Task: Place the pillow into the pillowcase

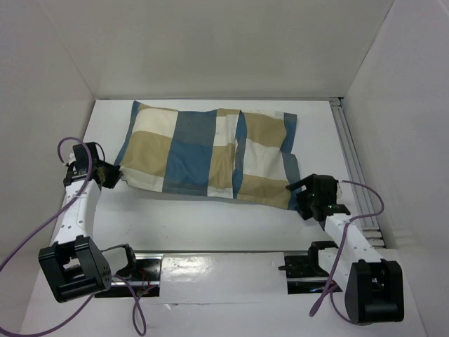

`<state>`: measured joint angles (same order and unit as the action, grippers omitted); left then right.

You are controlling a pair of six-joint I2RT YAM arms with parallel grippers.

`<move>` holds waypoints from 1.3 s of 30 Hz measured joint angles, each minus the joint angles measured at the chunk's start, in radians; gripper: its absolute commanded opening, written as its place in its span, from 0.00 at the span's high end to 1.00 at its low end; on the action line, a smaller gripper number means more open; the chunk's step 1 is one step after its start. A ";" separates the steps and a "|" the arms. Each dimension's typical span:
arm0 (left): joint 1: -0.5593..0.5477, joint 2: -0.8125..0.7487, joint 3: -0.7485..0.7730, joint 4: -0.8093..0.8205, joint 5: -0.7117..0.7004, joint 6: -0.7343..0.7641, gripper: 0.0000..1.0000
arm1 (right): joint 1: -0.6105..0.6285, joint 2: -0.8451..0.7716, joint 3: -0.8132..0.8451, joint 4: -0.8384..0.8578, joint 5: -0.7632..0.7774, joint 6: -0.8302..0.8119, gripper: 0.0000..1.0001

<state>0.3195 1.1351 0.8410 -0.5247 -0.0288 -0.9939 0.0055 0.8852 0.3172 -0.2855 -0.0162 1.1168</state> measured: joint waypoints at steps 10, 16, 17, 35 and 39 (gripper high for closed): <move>0.000 -0.001 0.000 0.003 0.017 0.023 1.00 | 0.010 0.200 -0.027 0.245 -0.043 0.014 1.00; 0.000 0.134 0.197 -0.080 0.168 0.129 1.00 | 0.007 0.160 0.235 0.121 0.006 -0.071 1.00; 0.003 0.153 0.253 -0.107 0.192 0.140 1.00 | 0.003 0.151 0.312 0.090 0.012 -0.097 1.00; 0.291 0.038 0.909 -0.445 0.533 0.188 1.00 | -0.087 -0.051 1.027 -0.234 0.070 -0.413 1.00; 0.261 0.025 0.890 -0.414 0.527 0.204 1.00 | -0.087 -0.035 1.044 -0.239 0.082 -0.458 1.00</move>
<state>0.5800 1.1603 1.7306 -0.9382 0.4980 -0.7898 -0.0814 0.8501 1.3609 -0.5247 0.0654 0.6586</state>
